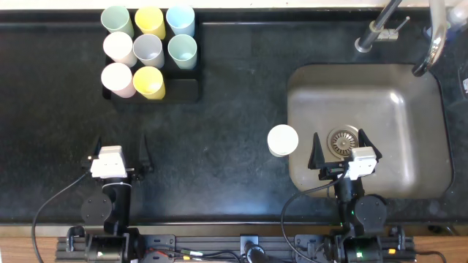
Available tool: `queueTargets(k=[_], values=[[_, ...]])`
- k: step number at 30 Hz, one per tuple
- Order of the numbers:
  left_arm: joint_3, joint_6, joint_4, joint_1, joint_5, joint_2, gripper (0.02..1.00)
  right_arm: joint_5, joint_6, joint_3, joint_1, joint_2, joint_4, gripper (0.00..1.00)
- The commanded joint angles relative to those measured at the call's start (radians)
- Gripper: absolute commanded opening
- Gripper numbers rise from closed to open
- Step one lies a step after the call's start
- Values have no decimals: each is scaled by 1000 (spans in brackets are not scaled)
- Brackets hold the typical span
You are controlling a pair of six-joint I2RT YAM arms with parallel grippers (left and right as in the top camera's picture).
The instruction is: Store Cups
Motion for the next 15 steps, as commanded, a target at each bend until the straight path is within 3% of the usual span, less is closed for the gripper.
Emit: queueTargets(k=[1, 10, 13, 15], values=[[-1, 19, -5, -3, 16, -12, 1000, -3, 8, -13, 1, -8, 5, 998], [-1, 19, -5, -3, 17, -12, 1000, 8, 7, -13, 0, -8, 5, 996], [-1, 19, -5, -3, 16, -12, 1000, -25, 11, -13, 0, -7, 5, 998], [-1, 19, -5, -3, 17, -12, 1000, -26, 63, -12, 0, 6, 5, 996]])
